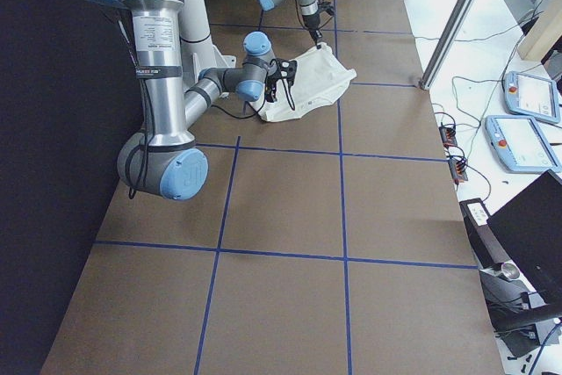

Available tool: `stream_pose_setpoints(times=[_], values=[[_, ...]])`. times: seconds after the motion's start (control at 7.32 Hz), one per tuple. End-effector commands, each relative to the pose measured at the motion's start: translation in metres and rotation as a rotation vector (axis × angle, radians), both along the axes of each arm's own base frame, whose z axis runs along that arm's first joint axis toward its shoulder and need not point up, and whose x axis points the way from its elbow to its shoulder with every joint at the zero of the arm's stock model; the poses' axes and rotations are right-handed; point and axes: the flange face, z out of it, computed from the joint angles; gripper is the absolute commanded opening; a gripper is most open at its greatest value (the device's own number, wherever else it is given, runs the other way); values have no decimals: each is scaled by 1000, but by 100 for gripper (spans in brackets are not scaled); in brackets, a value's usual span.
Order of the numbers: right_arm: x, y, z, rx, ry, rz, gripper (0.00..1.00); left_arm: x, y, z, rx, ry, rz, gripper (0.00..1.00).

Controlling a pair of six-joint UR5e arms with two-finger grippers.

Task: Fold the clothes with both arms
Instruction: 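Drag the shirt's far corner with the left gripper to straighten it lengthwise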

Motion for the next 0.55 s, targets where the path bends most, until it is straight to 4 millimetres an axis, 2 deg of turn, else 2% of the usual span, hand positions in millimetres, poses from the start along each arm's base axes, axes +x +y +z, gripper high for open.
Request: stream_pose_setpoints(times=[0.0, 0.14, 0.41], values=[[-1, -3, 2, -1, 6, 8, 100, 35, -105, -14, 71, -19, -69, 0], [-3, -4, 4, -3, 10, 8, 100, 49, -128, -26, 131, -2, -101, 0], [-4, -4, 7, -4, 14, 9, 100, 50, -136, -29, 218, 41, -97, 0]])
